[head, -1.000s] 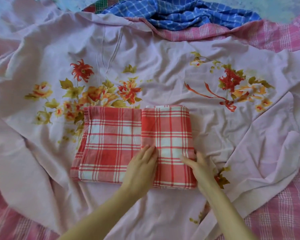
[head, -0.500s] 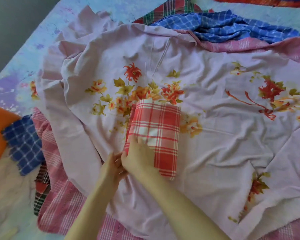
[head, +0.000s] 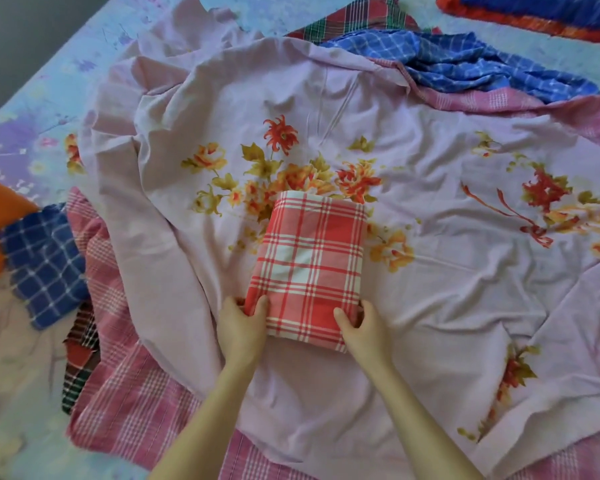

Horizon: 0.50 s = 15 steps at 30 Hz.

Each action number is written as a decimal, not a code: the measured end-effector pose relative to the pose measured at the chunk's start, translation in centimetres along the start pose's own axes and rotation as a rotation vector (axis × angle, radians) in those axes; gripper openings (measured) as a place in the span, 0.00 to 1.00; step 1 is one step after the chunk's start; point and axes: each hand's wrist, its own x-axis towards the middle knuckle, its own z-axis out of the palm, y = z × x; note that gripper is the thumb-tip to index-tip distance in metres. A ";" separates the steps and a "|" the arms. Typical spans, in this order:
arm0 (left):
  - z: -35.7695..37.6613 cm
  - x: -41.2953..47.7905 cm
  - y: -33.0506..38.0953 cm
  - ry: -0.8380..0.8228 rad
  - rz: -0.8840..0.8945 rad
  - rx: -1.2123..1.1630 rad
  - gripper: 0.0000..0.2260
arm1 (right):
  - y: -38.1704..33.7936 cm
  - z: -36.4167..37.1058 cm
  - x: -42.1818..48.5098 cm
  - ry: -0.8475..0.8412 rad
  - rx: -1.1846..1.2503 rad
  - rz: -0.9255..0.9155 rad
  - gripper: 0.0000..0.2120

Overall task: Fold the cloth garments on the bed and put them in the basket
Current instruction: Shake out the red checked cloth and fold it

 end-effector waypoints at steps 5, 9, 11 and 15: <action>-0.6 -3.4 -1.0 -0.133 -0.381 -0.198 0.28 | -1.6 0.5 -0.3 -0.099 0.346 0.224 0.19; -0.9 -6.9 0.5 -0.483 -0.663 -0.802 0.24 | -3.5 0.7 -2.8 -0.129 0.582 0.365 0.20; -1.2 -7.3 0.2 -0.365 -0.620 -0.996 0.21 | -3.5 0.8 -5.4 -0.191 0.710 0.434 0.13; -3.8 -10.7 -0.8 0.033 -0.431 -0.775 0.13 | -1.3 0.8 -10.9 -0.384 0.760 0.618 0.16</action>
